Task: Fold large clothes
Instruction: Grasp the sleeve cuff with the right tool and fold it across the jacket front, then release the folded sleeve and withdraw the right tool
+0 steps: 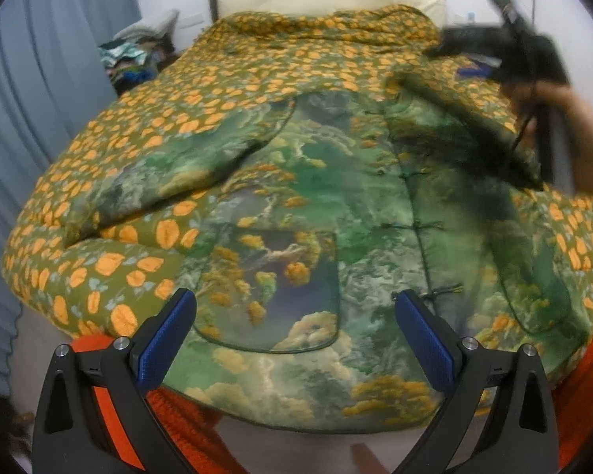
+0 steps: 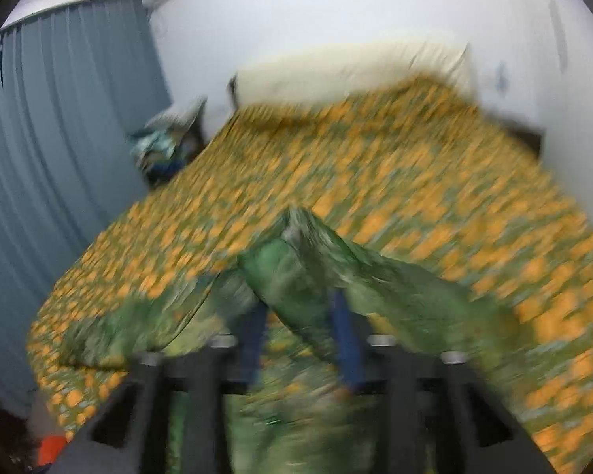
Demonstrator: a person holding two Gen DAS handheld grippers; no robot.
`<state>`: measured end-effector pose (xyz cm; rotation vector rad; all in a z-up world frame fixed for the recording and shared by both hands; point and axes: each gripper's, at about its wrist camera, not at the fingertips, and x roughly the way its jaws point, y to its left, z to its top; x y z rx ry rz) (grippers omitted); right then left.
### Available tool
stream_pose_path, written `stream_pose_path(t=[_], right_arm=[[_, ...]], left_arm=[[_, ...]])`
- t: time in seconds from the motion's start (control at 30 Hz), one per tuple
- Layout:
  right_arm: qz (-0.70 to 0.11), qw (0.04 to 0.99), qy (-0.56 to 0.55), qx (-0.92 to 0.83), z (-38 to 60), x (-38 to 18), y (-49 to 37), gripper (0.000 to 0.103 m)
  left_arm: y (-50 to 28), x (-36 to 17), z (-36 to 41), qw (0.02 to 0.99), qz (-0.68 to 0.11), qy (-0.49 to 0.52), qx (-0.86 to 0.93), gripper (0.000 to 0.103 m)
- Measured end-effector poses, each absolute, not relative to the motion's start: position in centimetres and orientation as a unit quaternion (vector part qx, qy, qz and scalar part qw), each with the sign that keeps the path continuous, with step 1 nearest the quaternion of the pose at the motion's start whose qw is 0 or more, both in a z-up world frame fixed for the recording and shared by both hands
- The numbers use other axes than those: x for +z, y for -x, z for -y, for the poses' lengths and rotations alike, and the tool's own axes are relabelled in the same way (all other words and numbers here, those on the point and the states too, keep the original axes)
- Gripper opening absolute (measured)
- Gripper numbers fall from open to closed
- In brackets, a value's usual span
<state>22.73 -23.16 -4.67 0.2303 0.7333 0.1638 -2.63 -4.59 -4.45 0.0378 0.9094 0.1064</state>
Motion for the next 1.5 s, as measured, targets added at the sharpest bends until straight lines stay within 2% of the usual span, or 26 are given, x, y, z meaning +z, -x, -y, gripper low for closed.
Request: stream_pose_path(t=[0.17, 0.57, 0.73, 0.77, 0.8, 0.87, 1.1, 1.27, 1.5], right_arm=[[-0.417, 0.886, -0.169, 0.111, 22.9, -10.1, -20.5, 0.063], [-0.523, 0.849, -0.037, 0.059, 29.7, -15.2, -4.0, 0.067], [-0.434, 0.901, -0.016, 0.007, 29.8, -9.3, 2.0, 0.067], [-0.417, 0.909, -0.01, -0.011, 29.6, -8.0, 2.6, 0.071], [-0.397, 0.917, -0.005, -0.038, 29.5, -6.4, 3.5, 0.081], [-0.377, 0.923, -0.005, -0.073, 29.4, -4.7, 4.1, 0.09], [-0.372, 0.918, 0.039, -0.135, 27.7, -2.4, 4.3, 0.09], [-0.38, 0.911, 0.057, -0.148, 26.7, -2.9, 4.5, 0.09], [-0.386, 0.907, 0.072, -0.151, 25.7, -3.4, 4.5, 0.09]], left_arm=[[2.9, -4.9, 3.8, 0.898, -0.435, -0.014, 0.059, 0.101], [2.0, -5.8, 5.8, 0.893, -0.448, -0.034, 0.023, 0.101], [1.5, -4.3, 5.8, 0.899, -0.437, -0.013, -0.001, 0.101], [1.3, -4.0, 5.8, 0.901, -0.433, -0.011, -0.001, 0.101], [1.1, -3.6, 5.7, 0.904, -0.427, -0.01, -0.002, 0.101], [0.9, -2.6, 5.8, 0.912, -0.41, -0.009, -0.008, 0.101], [1.0, -2.2, 6.5, 0.912, -0.409, -0.016, -0.023, 0.101], [1.3, -3.0, 6.7, 0.901, -0.433, -0.007, -0.027, 0.101], [1.5, -2.5, 6.9, 0.904, -0.428, -0.019, -0.021, 0.101]])
